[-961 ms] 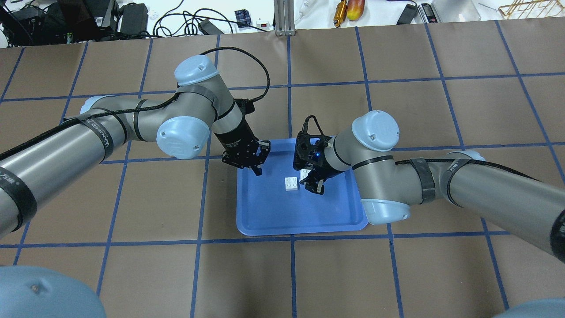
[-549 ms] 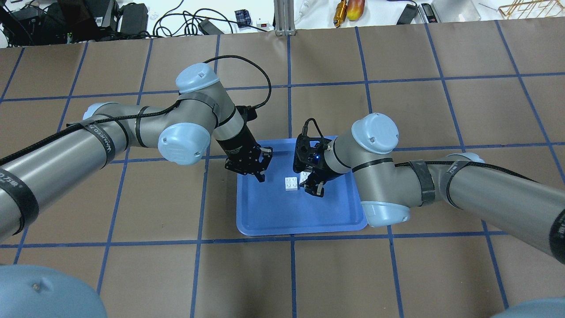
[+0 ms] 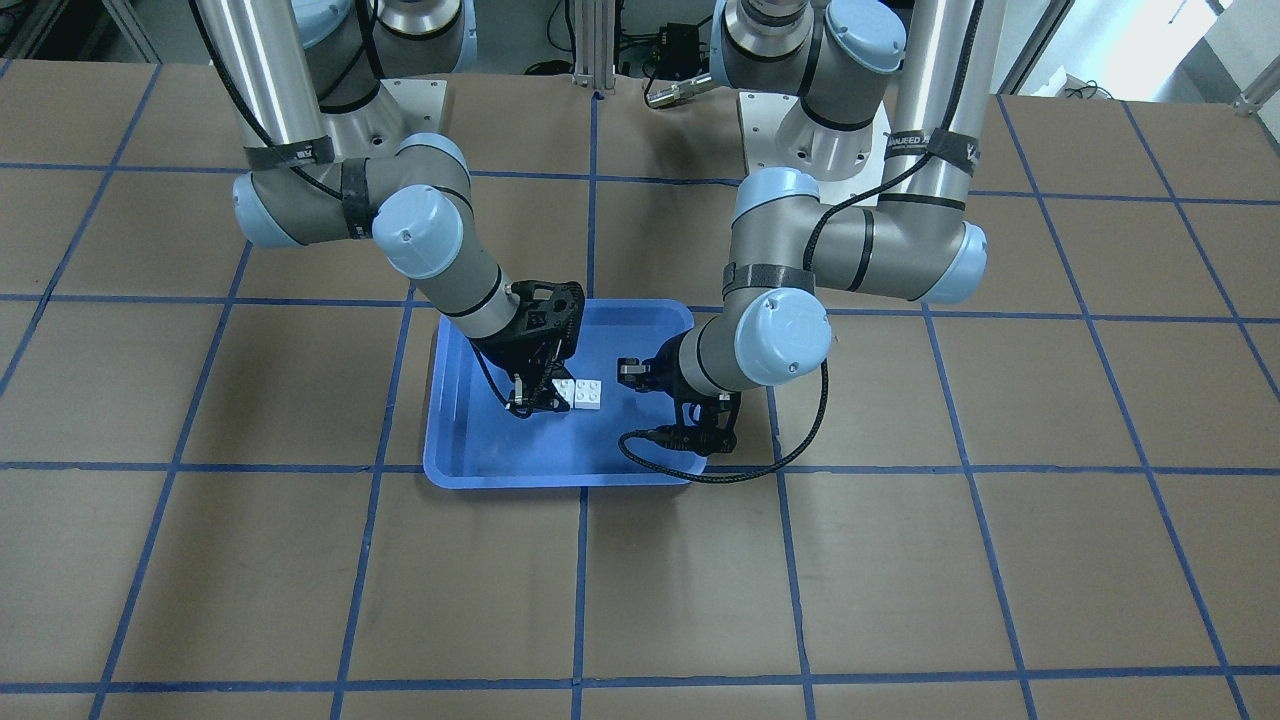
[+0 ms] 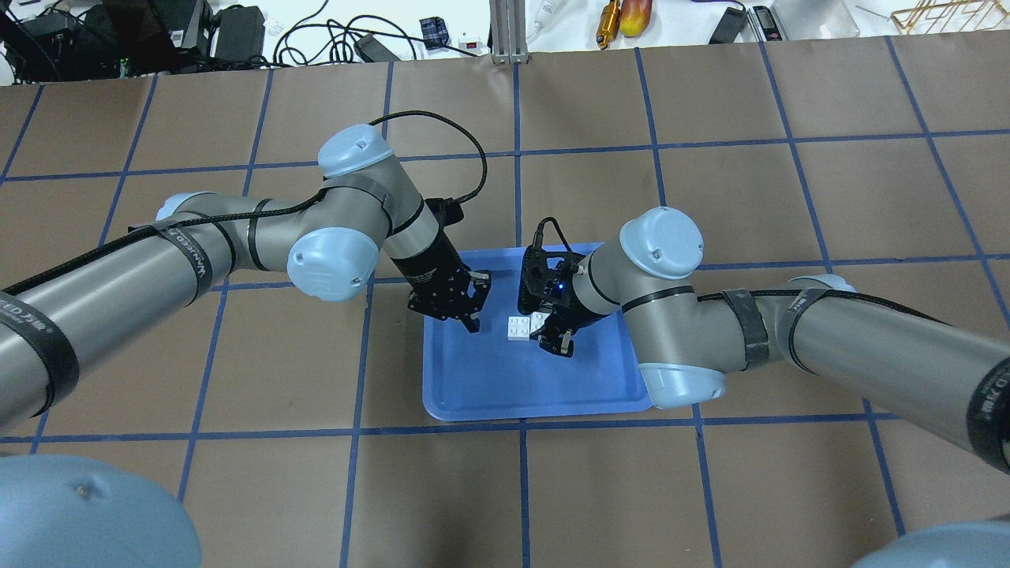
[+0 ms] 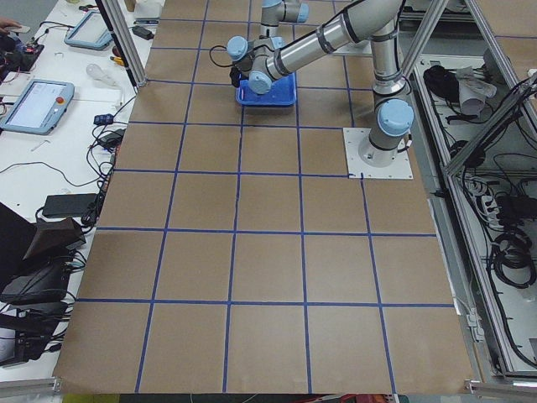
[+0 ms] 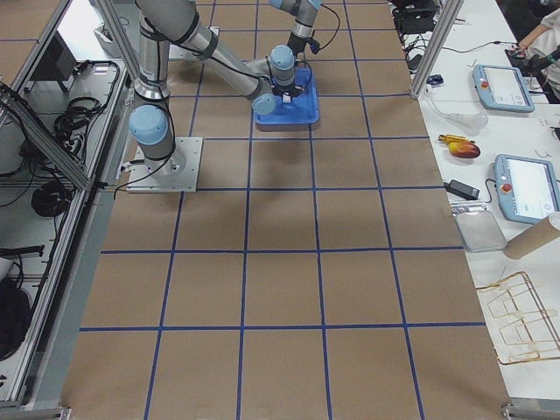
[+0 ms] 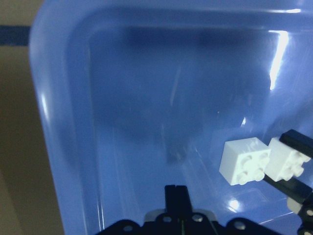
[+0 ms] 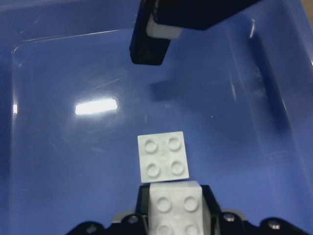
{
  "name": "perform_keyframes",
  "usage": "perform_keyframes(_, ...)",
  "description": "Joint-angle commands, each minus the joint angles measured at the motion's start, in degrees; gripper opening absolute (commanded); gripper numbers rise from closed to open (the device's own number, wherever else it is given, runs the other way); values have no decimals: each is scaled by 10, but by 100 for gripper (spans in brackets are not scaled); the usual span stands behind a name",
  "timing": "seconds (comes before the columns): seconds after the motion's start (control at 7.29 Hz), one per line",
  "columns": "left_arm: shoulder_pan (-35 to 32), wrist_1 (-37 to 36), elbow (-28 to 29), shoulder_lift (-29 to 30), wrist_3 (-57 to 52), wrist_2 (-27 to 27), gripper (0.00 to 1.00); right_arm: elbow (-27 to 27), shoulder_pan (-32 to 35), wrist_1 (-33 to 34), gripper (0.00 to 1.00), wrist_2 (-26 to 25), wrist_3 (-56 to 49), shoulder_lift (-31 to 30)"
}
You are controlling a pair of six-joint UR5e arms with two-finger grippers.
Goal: Assemble white blocks and place on blue tray
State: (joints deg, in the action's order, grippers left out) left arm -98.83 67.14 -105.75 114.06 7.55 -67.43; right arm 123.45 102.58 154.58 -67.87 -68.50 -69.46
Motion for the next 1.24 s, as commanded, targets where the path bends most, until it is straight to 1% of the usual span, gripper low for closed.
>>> perform_keyframes(0.0, -3, -5, -1, 8, 0, 12, 0, 1, 2, 3, 0, -1, 1, 2)
perform_keyframes(0.14, -4, -6, -2, 8, 0, 13, 0, 1, 2, 3, 36, 0, 5, 2)
perform_keyframes(0.27, -3, -10, -2, 9, -1, 32, 0, 1, 2, 3, 99, 3, 7, 3)
perform_keyframes(0.55, -3, -36, -2, 19, 0, 37, 0, -5, 2, 3, 100, 1, 11, -2)
perform_keyframes(0.69, -4, -41, -4, 23, 0, 42, 0, -21, -6, -1, 100, -9, 14, -7)
perform_keyframes(0.82, -3, -40, -4, 21, 0, 37, 0, -49, -9, -18, 100, -23, 15, -22)
perform_keyframes(0.96, 0, -39, -4, 9, -3, 22, 1, -77, -16, -70, 100, -86, 14, -39)
perform_keyframes(1.1, 0, -34, -2, 3, 0, -4, 5, -119, -35, -150, 100, -99, 14, -57)
